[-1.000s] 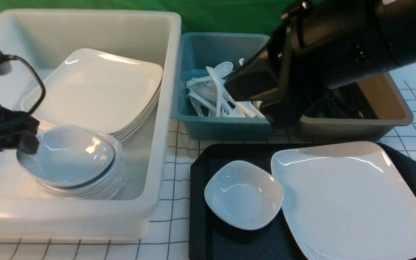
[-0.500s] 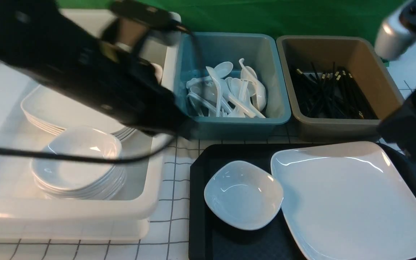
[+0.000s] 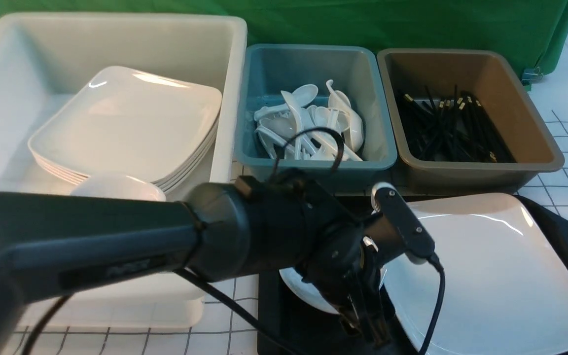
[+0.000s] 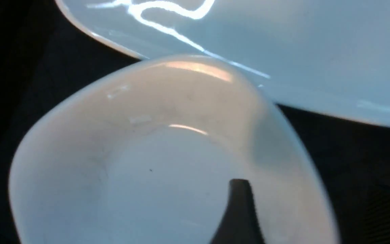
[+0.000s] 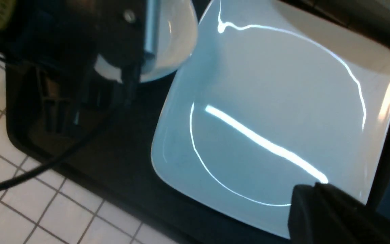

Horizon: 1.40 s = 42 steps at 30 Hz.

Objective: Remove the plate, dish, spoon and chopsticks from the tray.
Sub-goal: Use the left arm to grab a small plate from the dinner plate, then use the left arm to put the small plate into the large storage box on the left

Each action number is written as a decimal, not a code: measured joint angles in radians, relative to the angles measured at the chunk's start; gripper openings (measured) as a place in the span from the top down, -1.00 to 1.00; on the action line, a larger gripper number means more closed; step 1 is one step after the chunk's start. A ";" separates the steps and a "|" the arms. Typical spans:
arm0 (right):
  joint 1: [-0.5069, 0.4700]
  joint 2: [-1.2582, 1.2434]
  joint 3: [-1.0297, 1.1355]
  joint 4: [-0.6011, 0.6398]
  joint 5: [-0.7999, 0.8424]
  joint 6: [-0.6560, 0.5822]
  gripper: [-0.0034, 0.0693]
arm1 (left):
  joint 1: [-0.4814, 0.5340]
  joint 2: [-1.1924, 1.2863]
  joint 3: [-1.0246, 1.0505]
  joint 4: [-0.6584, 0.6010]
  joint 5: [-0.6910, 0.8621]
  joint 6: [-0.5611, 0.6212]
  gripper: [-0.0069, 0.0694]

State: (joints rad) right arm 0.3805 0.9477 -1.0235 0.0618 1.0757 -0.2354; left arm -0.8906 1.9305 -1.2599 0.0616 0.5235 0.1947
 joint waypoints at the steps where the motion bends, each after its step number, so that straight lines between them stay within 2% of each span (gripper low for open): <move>1: 0.000 -0.025 0.000 0.000 -0.009 0.002 0.88 | 0.000 0.030 0.001 0.039 -0.007 -0.005 -0.52; 3: 0.000 -0.061 0.000 0.001 -0.026 0.017 0.88 | 0.000 0.049 -0.001 0.083 -0.019 -0.025 -0.56; 5: 0.000 -0.081 0.000 0.001 -0.038 0.023 0.88 | 0.000 0.054 -0.001 0.095 -0.025 -0.041 -0.48; 7: 0.000 -0.090 0.000 0.001 -0.043 0.024 0.88 | -0.001 0.056 -0.001 0.096 -0.028 -0.057 -0.28; 8: 0.000 -0.091 0.000 0.001 -0.045 0.025 0.88 | -0.002 0.056 -0.001 0.096 -0.027 -0.069 -0.12; 9: 0.000 -0.091 0.000 0.001 -0.045 0.025 0.88 | -0.002 0.054 -0.001 0.097 -0.025 -0.073 0.08; 10: 0.000 -0.091 0.000 0.002 -0.046 0.026 0.88 | -0.002 0.044 -0.001 0.101 -0.016 -0.072 0.36; 12: 0.000 -0.091 0.000 0.008 -0.050 0.026 0.88 | -0.003 0.012 -0.002 0.114 -0.008 -0.074 0.55; 15: 0.000 -0.091 -0.010 0.023 -0.052 0.026 0.88 | 0.000 -0.040 -0.012 0.114 0.025 -0.085 0.72; 22: 0.000 -0.077 -0.124 0.165 -0.061 -0.001 0.88 | 0.004 -0.193 -0.137 0.085 0.223 -0.104 0.79; 23: -0.001 -0.052 -0.163 0.249 -0.061 -0.052 0.88 | 0.020 -0.247 -0.190 0.085 0.265 -0.105 0.79; 26: -0.001 -0.009 -0.207 0.364 -0.055 -0.122 0.88 | 0.068 -0.324 -0.254 0.086 0.302 -0.107 0.79; 28: 0.001 0.050 -0.252 0.455 -0.041 -0.170 0.88 | 0.134 -0.386 -0.285 0.087 0.335 -0.110 0.79; 30: 0.032 0.135 -0.310 0.498 -0.023 -0.190 0.88 | 0.258 -0.466 -0.292 0.094 0.377 -0.109 0.79; 33: 0.111 0.243 -0.397 0.505 0.002 -0.195 0.88 | 0.398 -0.524 -0.255 0.107 0.426 -0.109 0.79; 36: 0.238 0.368 -0.509 0.457 0.024 -0.185 0.88 | 0.519 -0.553 -0.162 0.113 0.430 -0.092 0.79; 39: 0.336 0.470 -0.612 0.363 0.030 -0.133 0.88 | 0.572 -0.549 -0.051 0.114 0.394 -0.064 0.79; 42: 0.393 0.556 -0.710 0.289 0.057 -0.080 0.88 | 0.600 -0.529 0.065 0.116 0.339 -0.050 0.79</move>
State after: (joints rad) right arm 0.7738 1.5042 -1.7330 0.3504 1.1329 -0.3151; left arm -0.2911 1.4019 -1.1949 0.1773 0.8621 0.1448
